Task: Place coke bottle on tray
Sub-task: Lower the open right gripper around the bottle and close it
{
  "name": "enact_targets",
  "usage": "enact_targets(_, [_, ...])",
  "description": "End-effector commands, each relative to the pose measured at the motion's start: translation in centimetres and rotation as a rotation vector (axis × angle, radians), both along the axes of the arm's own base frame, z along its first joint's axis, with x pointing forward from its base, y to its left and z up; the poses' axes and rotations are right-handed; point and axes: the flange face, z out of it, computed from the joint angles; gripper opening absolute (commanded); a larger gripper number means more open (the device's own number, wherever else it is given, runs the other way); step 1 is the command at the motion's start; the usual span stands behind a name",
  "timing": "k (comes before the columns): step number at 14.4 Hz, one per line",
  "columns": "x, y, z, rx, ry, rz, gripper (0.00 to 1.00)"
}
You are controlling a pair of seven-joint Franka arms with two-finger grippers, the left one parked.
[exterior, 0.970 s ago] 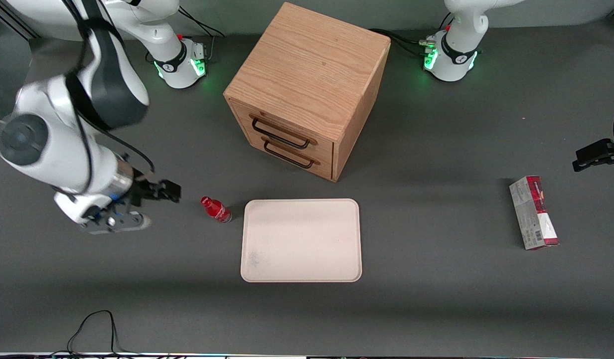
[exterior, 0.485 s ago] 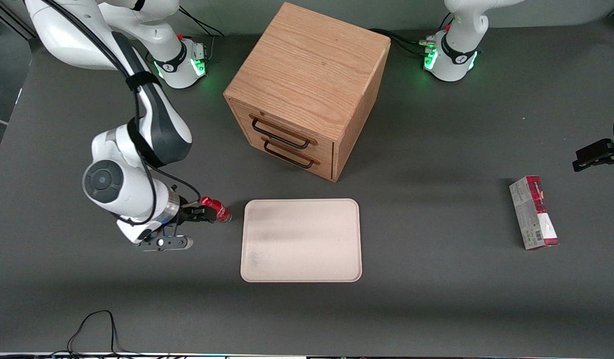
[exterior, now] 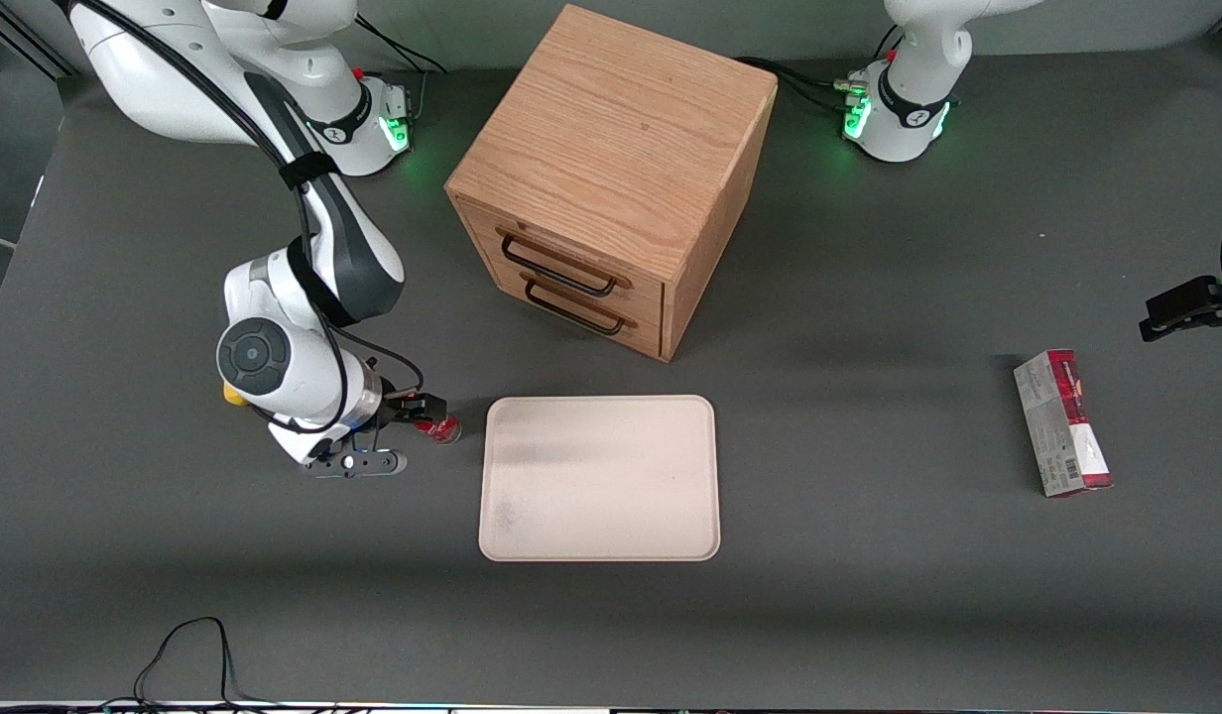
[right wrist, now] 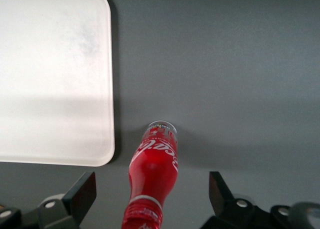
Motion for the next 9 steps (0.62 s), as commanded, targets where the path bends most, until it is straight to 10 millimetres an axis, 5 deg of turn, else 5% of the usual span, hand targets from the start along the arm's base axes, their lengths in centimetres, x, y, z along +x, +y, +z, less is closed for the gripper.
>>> enact_targets(1, [-1.3,-0.1,0.3,-0.009,-0.009,-0.019,0.92])
enact_targets(7, [-2.2,-0.1,-0.5,-0.017,0.013,-0.017,0.91])
enact_targets(9, [-2.3,0.0,-0.4,-0.017,0.012,-0.015,0.71])
